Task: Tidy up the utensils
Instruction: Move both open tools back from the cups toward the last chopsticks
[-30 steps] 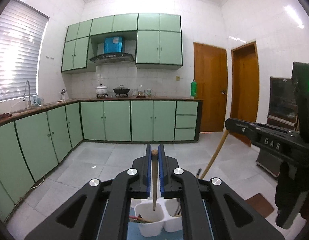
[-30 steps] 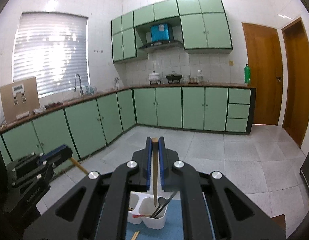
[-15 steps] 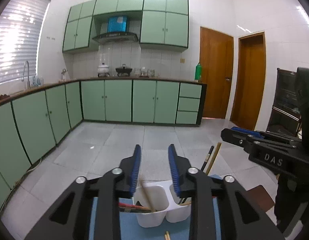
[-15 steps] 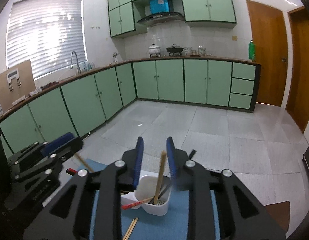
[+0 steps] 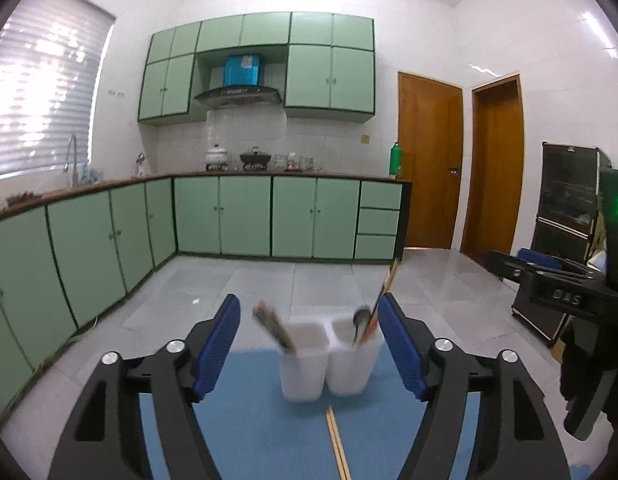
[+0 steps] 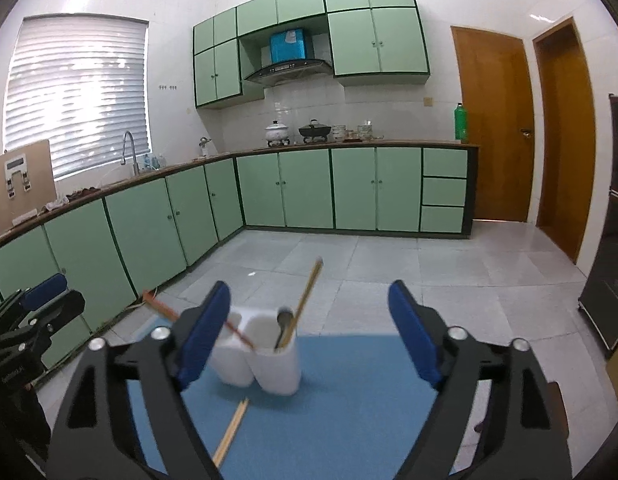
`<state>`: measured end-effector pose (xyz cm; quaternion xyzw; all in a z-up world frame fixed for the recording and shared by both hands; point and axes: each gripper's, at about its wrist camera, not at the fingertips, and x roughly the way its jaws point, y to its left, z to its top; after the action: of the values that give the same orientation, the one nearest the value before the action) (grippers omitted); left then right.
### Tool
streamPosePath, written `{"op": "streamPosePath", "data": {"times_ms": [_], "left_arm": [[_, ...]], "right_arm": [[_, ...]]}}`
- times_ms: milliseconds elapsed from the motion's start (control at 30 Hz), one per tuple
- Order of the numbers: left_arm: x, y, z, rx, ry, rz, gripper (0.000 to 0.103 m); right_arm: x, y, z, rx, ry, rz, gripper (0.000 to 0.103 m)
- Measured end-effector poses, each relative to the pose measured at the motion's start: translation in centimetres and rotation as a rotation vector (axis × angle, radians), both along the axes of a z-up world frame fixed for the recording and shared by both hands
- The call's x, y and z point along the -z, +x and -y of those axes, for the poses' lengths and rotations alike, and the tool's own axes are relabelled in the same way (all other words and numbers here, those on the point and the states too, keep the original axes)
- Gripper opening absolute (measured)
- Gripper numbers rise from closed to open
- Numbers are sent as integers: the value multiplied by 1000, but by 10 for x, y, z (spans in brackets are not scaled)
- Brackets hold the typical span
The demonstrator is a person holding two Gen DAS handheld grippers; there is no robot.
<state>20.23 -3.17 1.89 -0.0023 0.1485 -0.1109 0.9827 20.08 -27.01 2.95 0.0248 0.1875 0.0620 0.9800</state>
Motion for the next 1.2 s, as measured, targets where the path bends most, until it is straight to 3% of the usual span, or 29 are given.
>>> {"op": "streamPosePath", "data": {"times_ms": [100,567,833,1200], "left_arm": [[26,-19,-8,-35,13,-39,75],[153,-51,-34,-100,56,-346,76],[179,-53,-46,-142,82,-449,77],[194,-58,-61,-186,100,-498,79]], "right_arm": [[24,-24,1,6,7,-34,89],[143,-84,-40,1,-1,-286,90],[172,-94,-69,-29,-10,-367,90],[201,-94,-98,-77,-55,-500,90]]}}
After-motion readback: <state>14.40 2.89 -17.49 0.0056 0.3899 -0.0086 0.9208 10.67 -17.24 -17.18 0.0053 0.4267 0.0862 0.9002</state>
